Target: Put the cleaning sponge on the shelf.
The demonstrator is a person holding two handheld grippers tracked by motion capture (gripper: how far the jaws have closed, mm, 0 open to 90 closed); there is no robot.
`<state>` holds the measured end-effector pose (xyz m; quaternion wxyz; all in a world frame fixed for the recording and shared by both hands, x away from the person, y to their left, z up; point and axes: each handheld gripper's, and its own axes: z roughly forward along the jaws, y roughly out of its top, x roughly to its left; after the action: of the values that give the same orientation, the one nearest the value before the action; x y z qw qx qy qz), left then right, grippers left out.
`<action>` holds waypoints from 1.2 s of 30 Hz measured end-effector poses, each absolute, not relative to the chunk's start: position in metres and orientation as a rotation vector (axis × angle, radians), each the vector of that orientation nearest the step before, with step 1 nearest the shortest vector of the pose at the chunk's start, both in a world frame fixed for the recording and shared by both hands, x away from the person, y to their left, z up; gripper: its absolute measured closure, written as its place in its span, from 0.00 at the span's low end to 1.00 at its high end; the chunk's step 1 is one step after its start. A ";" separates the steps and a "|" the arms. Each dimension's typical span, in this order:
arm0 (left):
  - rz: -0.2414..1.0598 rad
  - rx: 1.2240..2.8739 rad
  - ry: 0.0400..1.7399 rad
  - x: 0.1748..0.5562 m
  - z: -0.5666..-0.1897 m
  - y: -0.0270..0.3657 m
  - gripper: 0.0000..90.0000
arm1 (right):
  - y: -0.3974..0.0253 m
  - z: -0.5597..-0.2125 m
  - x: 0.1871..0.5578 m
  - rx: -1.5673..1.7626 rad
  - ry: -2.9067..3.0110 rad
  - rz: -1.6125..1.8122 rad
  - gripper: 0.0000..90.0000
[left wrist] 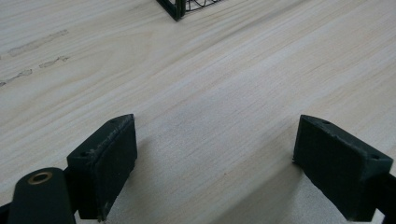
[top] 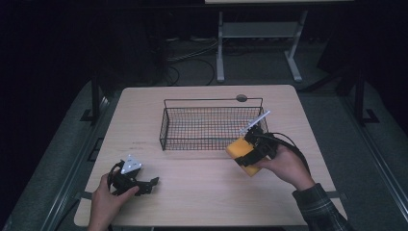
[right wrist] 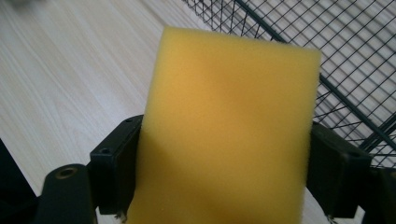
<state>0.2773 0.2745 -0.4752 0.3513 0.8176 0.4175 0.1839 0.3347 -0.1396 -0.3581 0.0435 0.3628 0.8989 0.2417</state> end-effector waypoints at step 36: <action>0.475 2.121 1.080 0.277 -0.475 0.275 0.14 | -0.146 -0.332 0.395 1.207 2.651 0.762 0.24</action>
<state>0.2772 0.2747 -0.4750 0.3499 0.8187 0.4167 0.1834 0.3948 -0.1462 -0.3321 0.0652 0.4000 0.8786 0.2526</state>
